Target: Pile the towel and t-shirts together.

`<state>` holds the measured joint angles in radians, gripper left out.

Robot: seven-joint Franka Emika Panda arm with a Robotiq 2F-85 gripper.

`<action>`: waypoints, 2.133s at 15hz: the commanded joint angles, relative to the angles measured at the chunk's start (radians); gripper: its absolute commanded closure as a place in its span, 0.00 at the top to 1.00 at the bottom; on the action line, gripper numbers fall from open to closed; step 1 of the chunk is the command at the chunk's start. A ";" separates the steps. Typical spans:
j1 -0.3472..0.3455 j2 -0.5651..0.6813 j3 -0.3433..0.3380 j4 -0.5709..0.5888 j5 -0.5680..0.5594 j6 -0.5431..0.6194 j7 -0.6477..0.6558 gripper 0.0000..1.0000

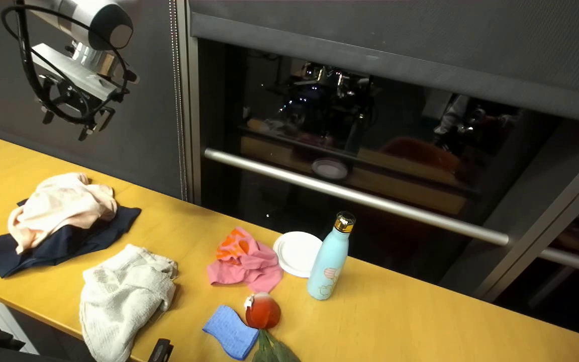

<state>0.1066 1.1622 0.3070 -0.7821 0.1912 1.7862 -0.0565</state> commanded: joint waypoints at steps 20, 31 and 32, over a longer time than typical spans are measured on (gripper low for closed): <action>0.082 -0.373 -0.605 -1.051 -0.490 0.595 0.739 1.00; 0.182 -0.090 -0.765 -0.793 -0.544 0.644 1.191 1.00; 0.176 -0.067 -0.764 -0.755 -0.540 0.636 1.208 1.00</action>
<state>0.2859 1.0107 -0.4406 -1.6695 -0.3404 2.4610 1.0857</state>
